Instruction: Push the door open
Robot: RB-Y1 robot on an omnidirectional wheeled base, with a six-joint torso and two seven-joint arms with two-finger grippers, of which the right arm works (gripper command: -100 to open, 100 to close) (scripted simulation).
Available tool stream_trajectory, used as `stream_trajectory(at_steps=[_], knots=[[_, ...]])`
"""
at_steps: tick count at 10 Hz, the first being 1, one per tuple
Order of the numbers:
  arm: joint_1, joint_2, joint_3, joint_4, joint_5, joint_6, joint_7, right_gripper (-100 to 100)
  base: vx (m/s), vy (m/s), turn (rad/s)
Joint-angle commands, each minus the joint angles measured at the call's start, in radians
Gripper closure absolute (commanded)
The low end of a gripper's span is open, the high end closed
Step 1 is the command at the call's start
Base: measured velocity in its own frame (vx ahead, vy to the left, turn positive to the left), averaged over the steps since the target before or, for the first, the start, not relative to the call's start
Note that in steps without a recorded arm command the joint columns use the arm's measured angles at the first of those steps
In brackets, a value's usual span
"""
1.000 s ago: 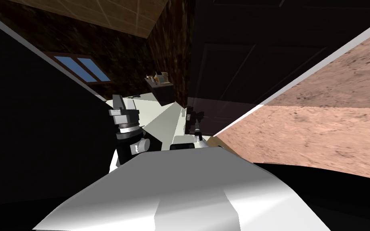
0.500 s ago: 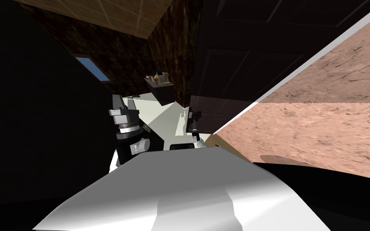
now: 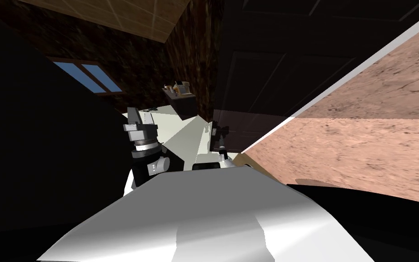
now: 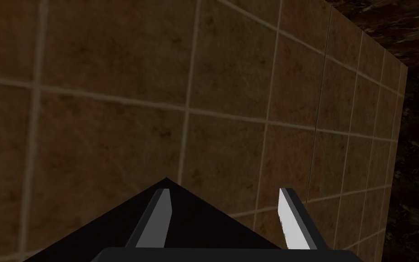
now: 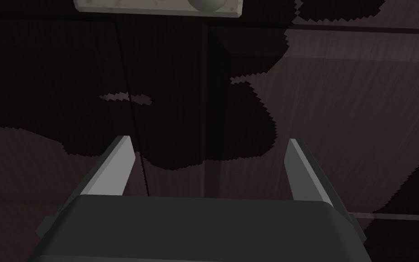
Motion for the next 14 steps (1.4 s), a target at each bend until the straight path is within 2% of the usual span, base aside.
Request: stream_trajectory(at_steps=[1,2,3,4,6,9,11,12,13,14], knots=[[0.005,-0.025,-0.002,-0.007,-0.001,0.003,0.006,-100,0.177,-0.02,0.019],[0.005,-0.025,-0.002,-0.034,-0.001,0.003,0.006,-100,0.195,-0.01,0.007],[0.005,-0.025,-0.002,-0.031,-0.001,0.003,0.006,-100,0.102,-0.012,0.004],[0.005,-0.025,-0.002,-0.007,-0.001,0.003,0.006,-100,0.028,-0.005,0.001],[0.006,-0.021,-0.004,-0.005,-0.002,-0.002,0.01,-100,0.146,0.017,0.027],[0.006,0.012,-0.007,-0.004,-0.003,-0.006,0.014,-100,0.174,0.062,0.021],[0.006,0.012,-0.007,-0.004,-0.003,-0.006,0.014,-100,0.066,0.037,-0.01],[0.006,0.038,-0.008,-0.003,-0.004,-0.008,0.015,-100,0.056,0.053,0.051],[0.006,0.038,-0.008,-0.003,-0.004,-0.008,0.015,-100,0.071,0.056,-0.003],[0.002,0.033,-0.008,0.015,-0.004,-0.021,0.008,-100,0.023,0.018,-0.018]])
